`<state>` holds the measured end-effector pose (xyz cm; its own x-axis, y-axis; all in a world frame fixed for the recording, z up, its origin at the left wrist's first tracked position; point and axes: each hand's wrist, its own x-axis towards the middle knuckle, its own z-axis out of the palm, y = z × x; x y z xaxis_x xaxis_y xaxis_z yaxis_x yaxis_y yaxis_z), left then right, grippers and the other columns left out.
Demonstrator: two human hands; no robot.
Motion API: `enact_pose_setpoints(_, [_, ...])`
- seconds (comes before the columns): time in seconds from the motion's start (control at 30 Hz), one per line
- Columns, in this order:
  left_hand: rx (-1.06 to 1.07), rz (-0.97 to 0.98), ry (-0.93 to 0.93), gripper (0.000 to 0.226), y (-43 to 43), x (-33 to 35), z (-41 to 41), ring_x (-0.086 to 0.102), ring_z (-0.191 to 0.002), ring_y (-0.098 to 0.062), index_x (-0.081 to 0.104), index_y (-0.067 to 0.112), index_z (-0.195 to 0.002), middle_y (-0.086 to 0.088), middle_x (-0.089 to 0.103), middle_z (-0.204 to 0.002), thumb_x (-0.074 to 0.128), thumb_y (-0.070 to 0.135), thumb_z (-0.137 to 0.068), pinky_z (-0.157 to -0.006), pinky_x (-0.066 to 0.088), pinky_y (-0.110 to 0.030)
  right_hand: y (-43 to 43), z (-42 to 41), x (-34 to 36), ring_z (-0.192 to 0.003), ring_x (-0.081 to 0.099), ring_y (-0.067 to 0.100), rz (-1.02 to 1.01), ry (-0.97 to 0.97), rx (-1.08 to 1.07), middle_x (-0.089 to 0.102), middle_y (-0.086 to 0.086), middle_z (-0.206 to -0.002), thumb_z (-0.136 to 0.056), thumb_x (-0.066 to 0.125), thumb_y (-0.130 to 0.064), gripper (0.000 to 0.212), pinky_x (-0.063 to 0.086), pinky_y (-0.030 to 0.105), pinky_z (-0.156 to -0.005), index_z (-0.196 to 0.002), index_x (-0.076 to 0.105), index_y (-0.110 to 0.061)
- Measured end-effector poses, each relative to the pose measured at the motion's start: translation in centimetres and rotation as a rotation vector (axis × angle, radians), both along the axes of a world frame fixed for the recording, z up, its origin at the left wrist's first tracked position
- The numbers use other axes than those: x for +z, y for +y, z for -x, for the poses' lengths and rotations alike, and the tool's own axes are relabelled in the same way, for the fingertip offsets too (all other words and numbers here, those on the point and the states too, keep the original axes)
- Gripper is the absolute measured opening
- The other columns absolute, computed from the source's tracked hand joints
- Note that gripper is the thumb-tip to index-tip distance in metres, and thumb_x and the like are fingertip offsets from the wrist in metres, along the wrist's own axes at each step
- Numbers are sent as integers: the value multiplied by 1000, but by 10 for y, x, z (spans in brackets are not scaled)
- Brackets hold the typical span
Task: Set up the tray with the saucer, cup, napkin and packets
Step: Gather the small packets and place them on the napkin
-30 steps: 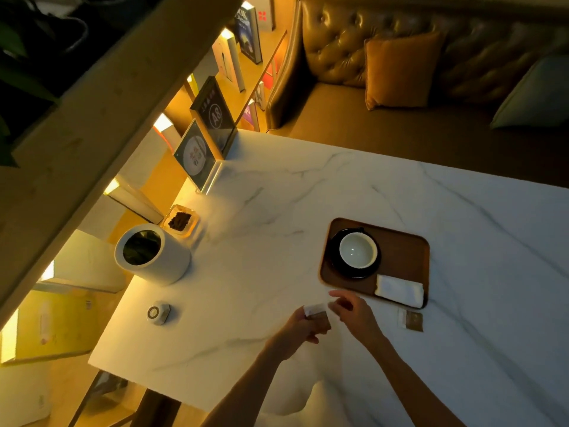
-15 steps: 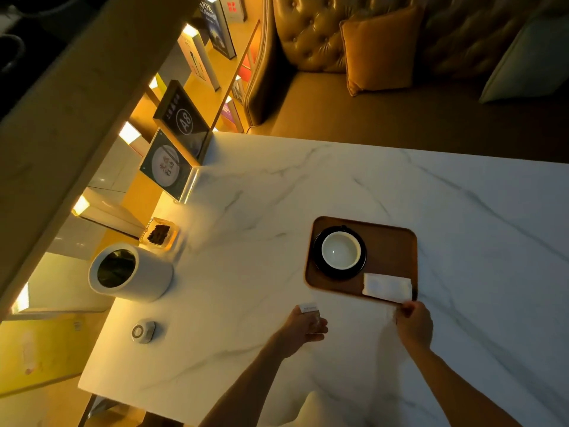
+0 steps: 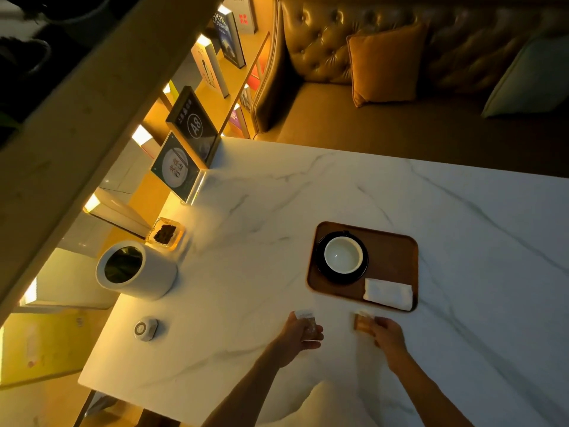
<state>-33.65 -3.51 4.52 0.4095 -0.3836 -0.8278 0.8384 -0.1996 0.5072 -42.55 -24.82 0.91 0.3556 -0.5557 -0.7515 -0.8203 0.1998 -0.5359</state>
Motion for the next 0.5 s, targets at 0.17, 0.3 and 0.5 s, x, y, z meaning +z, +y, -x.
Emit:
enact_pose_setpoints(0.17, [3,49,-79,38,11,18,6,65,-84,-29,35,5,-123,-21,57,-107,51,19,-92,-70,56,-36,50,-26,41,-83,63,19,-124,-219,215,67,8,-97,-85,69,-31,25,49,26,-62,-102,61,-15])
enact_pose_setpoints(0.3, [-31,202,-208,47,28,38,11,66,-94,-25,56,7,-119,-14,65,-108,52,42,-87,-74,55,-34,85,-35,63,-76,65,20,-93,-311,421,67,13,-91,-84,70,-23,20,54,27,-60,-97,60,-11])
enact_pose_setpoints(0.5, [-84,158,-410,42,57,58,21,65,-87,-29,53,-18,-107,-30,61,-97,51,19,-88,-62,50,-29,135,-36,82,-68,70,20,28,-376,549,71,15,-82,-83,71,-19,17,61,28,-63,-92,64,-5])
